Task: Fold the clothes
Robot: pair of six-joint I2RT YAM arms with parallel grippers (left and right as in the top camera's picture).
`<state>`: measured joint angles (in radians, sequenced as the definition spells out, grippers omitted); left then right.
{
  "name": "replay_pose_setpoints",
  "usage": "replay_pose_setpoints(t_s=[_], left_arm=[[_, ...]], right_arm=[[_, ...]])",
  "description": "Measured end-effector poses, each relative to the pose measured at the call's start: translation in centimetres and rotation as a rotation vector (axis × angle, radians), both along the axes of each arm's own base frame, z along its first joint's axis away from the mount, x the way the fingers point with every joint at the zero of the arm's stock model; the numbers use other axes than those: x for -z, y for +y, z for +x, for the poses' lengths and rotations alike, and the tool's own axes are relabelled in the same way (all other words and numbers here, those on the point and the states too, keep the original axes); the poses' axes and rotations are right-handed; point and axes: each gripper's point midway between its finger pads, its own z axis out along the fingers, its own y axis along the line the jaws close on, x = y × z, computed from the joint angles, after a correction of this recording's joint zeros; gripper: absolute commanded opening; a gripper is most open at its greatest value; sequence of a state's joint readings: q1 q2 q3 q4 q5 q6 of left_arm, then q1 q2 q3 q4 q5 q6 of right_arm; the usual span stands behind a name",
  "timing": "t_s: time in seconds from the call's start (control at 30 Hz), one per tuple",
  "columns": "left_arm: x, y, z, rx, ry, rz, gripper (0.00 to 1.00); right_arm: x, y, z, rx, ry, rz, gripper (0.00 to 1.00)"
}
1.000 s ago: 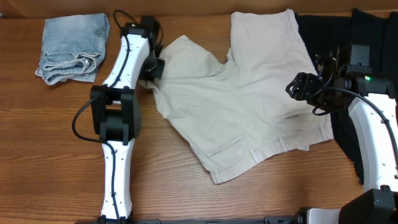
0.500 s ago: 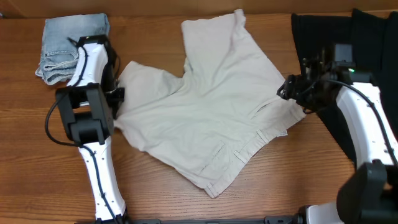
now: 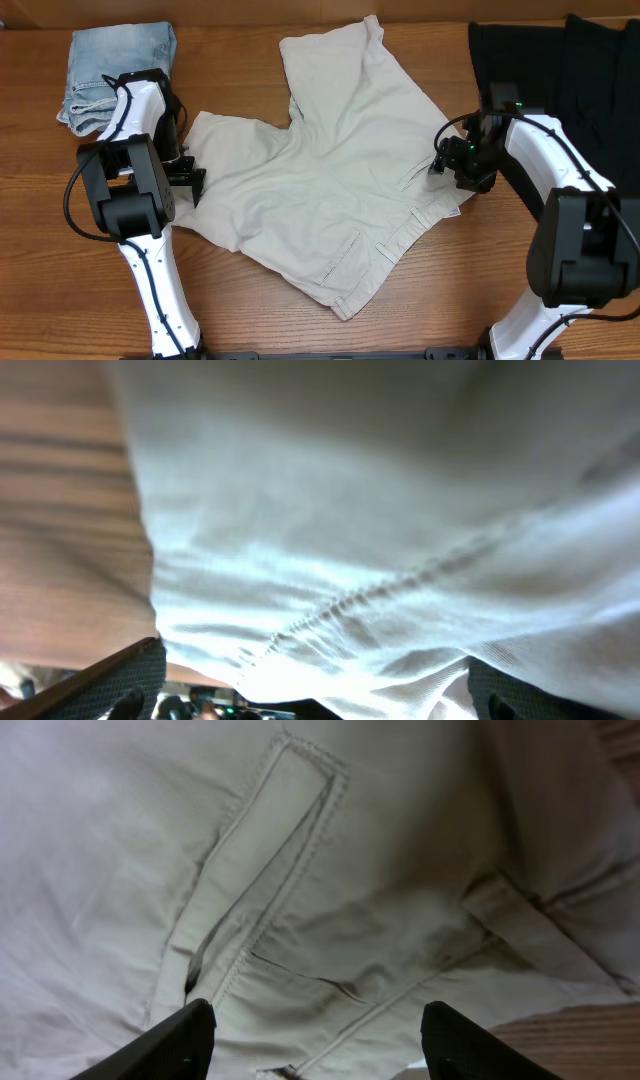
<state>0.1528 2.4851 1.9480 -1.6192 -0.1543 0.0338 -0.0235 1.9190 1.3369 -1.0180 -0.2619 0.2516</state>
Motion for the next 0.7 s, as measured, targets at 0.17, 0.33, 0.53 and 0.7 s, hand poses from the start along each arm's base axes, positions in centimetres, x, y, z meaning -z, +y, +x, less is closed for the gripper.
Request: replay_pose_setpoints(t_s=[0.17, 0.33, 0.53, 0.7], left_arm=[[-0.1, -1.8, 1.9, 0.055, -0.05, -0.029, 1.0], [-0.8, -6.0, 9.0, 0.143, -0.292, -0.035, 1.0], [-3.8, -12.6, 16.3, 0.266, -0.579, -0.06, 1.0], [-8.1, -15.5, 20.3, 0.304, -0.784, -0.071, 1.0]], right_arm=[[0.7, 0.9, 0.6, -0.017, -0.012, -0.004, 0.68], [1.6, 1.5, 2.1, 0.013, -0.064, -0.019, 0.64], [2.4, 1.1, 2.5, 0.074, -0.083, -0.04, 0.63], [2.6, 0.4, 3.1, 0.101, -0.115, -0.089, 0.63]])
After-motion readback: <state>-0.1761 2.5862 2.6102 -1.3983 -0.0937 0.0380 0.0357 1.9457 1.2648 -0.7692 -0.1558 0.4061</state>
